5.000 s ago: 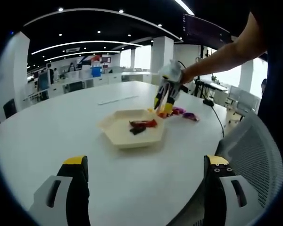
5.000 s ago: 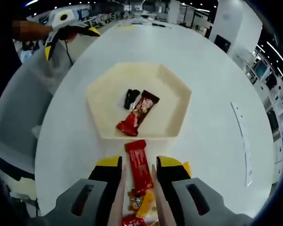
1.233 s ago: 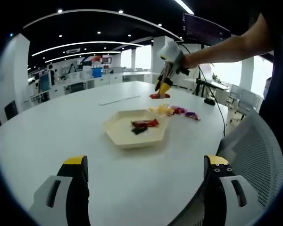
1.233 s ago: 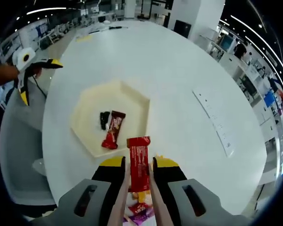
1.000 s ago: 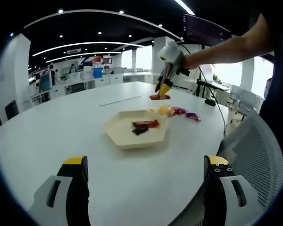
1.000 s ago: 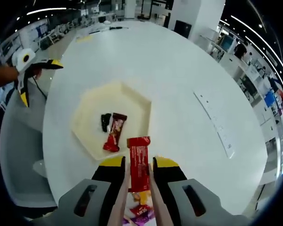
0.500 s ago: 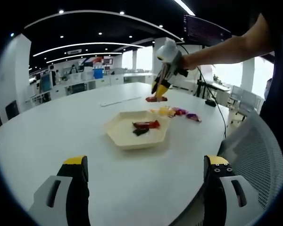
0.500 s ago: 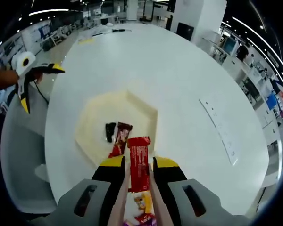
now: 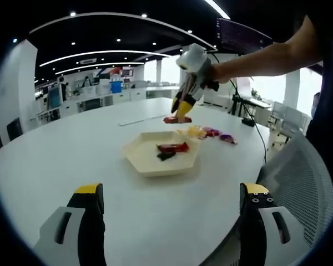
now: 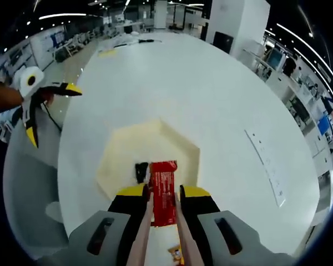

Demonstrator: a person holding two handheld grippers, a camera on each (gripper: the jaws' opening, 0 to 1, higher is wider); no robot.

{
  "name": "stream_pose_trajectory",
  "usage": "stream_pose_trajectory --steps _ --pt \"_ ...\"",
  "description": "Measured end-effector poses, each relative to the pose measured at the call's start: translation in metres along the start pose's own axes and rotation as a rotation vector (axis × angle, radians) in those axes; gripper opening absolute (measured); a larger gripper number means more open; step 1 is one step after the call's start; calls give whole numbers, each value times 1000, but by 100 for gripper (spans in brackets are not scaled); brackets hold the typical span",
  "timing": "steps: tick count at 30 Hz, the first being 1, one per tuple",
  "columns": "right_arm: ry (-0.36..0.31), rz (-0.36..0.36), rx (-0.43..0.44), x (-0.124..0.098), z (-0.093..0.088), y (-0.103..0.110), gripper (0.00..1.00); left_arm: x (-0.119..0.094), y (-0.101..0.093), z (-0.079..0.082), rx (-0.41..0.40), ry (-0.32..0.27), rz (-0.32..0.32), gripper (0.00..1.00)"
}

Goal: Place the target food into the container with the food tongs after gripping and lifting it, then release it inside without dropping or visibly crushing the food.

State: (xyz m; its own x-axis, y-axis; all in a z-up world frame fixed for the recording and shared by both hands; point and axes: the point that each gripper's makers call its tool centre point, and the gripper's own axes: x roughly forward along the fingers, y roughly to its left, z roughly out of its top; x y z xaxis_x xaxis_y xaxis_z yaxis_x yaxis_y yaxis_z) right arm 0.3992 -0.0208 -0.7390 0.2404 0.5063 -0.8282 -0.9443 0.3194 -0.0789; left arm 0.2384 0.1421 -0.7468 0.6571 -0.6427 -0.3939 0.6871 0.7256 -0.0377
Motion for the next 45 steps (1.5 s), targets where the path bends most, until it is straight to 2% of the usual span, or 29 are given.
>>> stream_pose_trajectory --steps 25,45 --pt "-27 57 -68 24 47 40 22 0 1 1 -2 -2 2 99" --pt "-47 79 -88 27 54 46 25 0 0 0 1 3 -3 99"
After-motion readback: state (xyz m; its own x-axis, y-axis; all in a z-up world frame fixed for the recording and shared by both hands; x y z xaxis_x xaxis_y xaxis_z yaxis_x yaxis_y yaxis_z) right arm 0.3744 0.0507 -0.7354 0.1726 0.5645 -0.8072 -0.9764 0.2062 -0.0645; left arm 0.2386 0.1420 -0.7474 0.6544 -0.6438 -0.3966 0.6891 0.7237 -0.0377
